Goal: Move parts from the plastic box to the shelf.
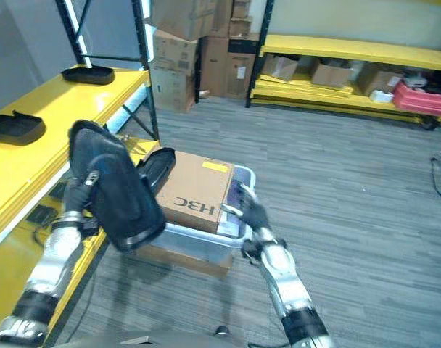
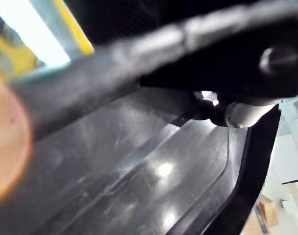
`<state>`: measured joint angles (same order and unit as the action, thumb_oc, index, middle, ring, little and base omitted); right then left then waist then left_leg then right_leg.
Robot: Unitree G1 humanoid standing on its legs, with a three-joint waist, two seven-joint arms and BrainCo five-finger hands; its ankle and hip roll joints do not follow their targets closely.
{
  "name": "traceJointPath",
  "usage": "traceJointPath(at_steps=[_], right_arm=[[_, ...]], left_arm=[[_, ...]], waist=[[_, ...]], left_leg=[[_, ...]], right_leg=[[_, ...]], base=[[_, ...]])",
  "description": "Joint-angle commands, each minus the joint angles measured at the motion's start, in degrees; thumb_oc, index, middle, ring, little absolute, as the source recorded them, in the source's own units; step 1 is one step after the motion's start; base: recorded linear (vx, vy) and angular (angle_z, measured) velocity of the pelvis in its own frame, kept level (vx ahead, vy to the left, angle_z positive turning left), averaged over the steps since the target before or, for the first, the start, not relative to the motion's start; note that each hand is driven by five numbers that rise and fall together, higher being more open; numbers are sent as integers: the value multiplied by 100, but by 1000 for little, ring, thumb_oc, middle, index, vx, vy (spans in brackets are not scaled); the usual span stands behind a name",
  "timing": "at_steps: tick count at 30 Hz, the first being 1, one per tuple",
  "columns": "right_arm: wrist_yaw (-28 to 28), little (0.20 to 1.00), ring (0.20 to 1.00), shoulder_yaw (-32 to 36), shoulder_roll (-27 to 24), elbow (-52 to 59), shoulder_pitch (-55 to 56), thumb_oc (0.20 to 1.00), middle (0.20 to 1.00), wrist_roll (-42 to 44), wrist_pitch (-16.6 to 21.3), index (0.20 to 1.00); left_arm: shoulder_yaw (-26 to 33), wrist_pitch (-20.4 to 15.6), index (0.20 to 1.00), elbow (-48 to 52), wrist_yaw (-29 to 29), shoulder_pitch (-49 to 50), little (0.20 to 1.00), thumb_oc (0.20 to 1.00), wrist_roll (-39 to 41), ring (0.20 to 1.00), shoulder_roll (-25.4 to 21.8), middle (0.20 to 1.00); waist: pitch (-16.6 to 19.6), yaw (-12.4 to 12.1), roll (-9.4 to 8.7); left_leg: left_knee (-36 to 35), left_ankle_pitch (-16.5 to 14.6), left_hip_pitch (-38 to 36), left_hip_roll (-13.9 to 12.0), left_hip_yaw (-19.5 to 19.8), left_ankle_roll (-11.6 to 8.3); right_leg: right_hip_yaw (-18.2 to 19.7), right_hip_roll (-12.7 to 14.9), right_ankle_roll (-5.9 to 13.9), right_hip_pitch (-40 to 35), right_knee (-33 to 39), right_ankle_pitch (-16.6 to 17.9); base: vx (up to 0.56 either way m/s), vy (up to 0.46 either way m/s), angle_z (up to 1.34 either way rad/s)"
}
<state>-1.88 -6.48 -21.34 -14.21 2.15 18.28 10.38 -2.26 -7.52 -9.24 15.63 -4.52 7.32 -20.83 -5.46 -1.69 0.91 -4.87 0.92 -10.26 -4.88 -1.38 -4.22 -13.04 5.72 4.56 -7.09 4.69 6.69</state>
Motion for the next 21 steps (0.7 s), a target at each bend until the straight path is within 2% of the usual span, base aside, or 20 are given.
traceJointPath(at_steps=[1, 2, 4, 5, 7, 8, 10, 11, 12, 14, 15, 16, 18, 19, 20, 21], right_arm=[[-113, 1000, 1000, -2, -10, -103, -291, 1000, 1000, 160, 393, 1000], [-197, 1000, 1000, 61, -12, -940, -171, 1000, 1000, 42, 381, 1000], [-198, 1000, 1000, 60, 0, -1314, -120, 1000, 1000, -19, 344, 1000], [-286, 1000, 1000, -25, -57, -2128, -62, 1000, 1000, -571, 166, 1000], [-263, 1000, 1000, -92, -1, -3041, -59, 1000, 1000, -796, -43, 1000], [-262, 1000, 1000, -94, 0, -3056, -73, 1000, 1000, -795, -35, 1000], [-254, 1000, 1000, -286, 48, -3813, -149, 1000, 1000, -1296, -214, 1000], [-234, 1000, 1000, -427, 152, -4449, -191, 1000, 1000, -1692, -380, 1000], [-183, 1000, 1000, -550, 212, -4741, -241, 1000, 1000, -1926, -445, 1000], [-98, 1000, 1000, -653, 340, -5253, -286, 1000, 1000, -2259, -593, 1000], [-99, 1000, 1000, -655, 355, -5281, -299, 1000, 1000, -2270, -583, 1000], [-80, 1000, 1000, -548, 468, -5703, -284, 1000, 1000, -2359, -685, 1000], [-85, 1000, 1000, -450, 545, -5915, -300, 1000, 1000, -2347, -732, 1000], [-46, 1000, 1000, -390, 618, -6046, -260, 1000, 1000, -2375, -784, 1000], [6, 1000, 1000, -302, 688, -6213, -188, 1000, 1000, -2441, -846, 1000], [-3, 1000, 1000, -253, 724, -6215, -190, 1000, 1000, -2410, -846, 1000]], left_arm=[[155, -538, 200, 413, 363, -529, 200, 200, -935, 200, -333, 200], [337, -611, 200, 605, 514, -476, 200, 200, -1382, 200, -541, 200], [414, -650, 200, 755, 559, -429, 200, 200, -1426, 200, -577, 200], [549, -761, 200, 966, 615, -376, 200, 200, -1488, 200, -636, 200], [671, -884, 200, 1186, 671, -346, 200, 200, -1390, 200, -612, 200], [677, -880, 200, 1193, 668, -346, 200, 200, -1389, 200, -611, 200], [759, -881, 200, 1383, 690, -374, 200, 200, -1390, 200, -624, 200], [841, -868, 200, 1599, 663, -392, 200, 200, -1441, 200, -635, 200], [852, -865, 200, 1696, 640, -407, 200, 200, -1476, 200, -670, 200], [974, -878, 200, 1876, 627, -321, 200, 200, -1630, 200, -782, 200], [980, -873, 200, 1895, 623, -301, 200, 200, -1633, 200, -787, 200], [1053, -851, 200, 2086, 593, -253, 200, 200, -1837, 200, -908, 200], [1069, -818, 200, 2222, 590, -282, 200, 200, -1876, 200, -952, 200], [1102, -787, 200, 2305, 585, -289, 200, 200, -1904, 200, -976, 200], [1068, -754, 200, 2432, 552, -331, 200, 200, -2028, 200, -1089, 200], [1039, -742, 200, 2503, 538, -346, 200, 200, -2054, 200, -1128, 200]], waist=[[9, -109, 72], [-97, -175, 80], [-131, -220, 81], [-268, -313, 83], [-367, -399, 77], [-355, -383, 77], [-384, -445, 91], [-299, -422, 62], [-280, -490, 43], [-181, -664, -11], [-174, -652, -25], [-62, -787, -124], [-47, -814, -205], [-22, -814, -287], [-37, -723, -424], [-102, -629, -435]], left_leg=[[143, 530, 279, -458, -155, -561], [327, 653, 460, -498, -35, -667], [418, 711, 560, -510, 16, -705], [759, 905, 903, -507, 22, -796], [1076, 1027, 1312, -403, -299, -792], [1079, 1045, 1344, -398, -285, -783], [1120, 1236, 1671, -404, -1108, -678], [866, 1175, 1695, -557, -2096, -565], [844, 1151, 1723, -563, -2327, -511], [745, 1006, 1714, -506, -2408, -356], [734, 999, 1710, -489, -2404, -343], [690, 893, 1710, -303, -2265, -231], [637, 790, 1661, -175, -2240, -116], [561, 643, 1543, -12, -2215, 43], [394, 312, 1207, 363, -2058, 338], [302, 208, 1022, 466, -1963, 463]], right_leg=[[-189, 240, 233, -355, -754, -835], [-375, 219, 214, -411, -729, -865], [-449, 213, 206, -428, -712, -870], [-742, 252, 193, -543, -615, -862], [-1086, 314, 190, -709, -459, -850], [-1101, 313, 191, -693, -445, -828], [-1367, 267, 161, -755, -388, -831], [-1521, 178, 125, -759, -433, -1013], [-1605, 153, 104, -761, -473, -1080], [-1826, 146, 130, -831, -533, -1205], [-1837, 158, 140, -832, -541, -1211], [-2009, 267, 170, -939, -761, -1278], [-2078, 418, 237, -881, -1151, -1236], [-2110, 639, 384, -760, -1725, -1012], [-1909, 1085, 738, -424, -2819, -80], [-1670, 1211, 876, -162, -3342, 237]], base=[[-12, -96, 39], [-11, -86, 45], [-46, -70, 50], [-60, -56, 51], [-49, -52, 58], [-19, -39, 104], [53, -75, 154], [142, -78, 145], [178, -42, 118], [134, 49, 77], [249, 124, 52], [250, 127, 47], [208, 145, 48], [317, 282, 60], [397, 348, 68], [339, 323, 123]])
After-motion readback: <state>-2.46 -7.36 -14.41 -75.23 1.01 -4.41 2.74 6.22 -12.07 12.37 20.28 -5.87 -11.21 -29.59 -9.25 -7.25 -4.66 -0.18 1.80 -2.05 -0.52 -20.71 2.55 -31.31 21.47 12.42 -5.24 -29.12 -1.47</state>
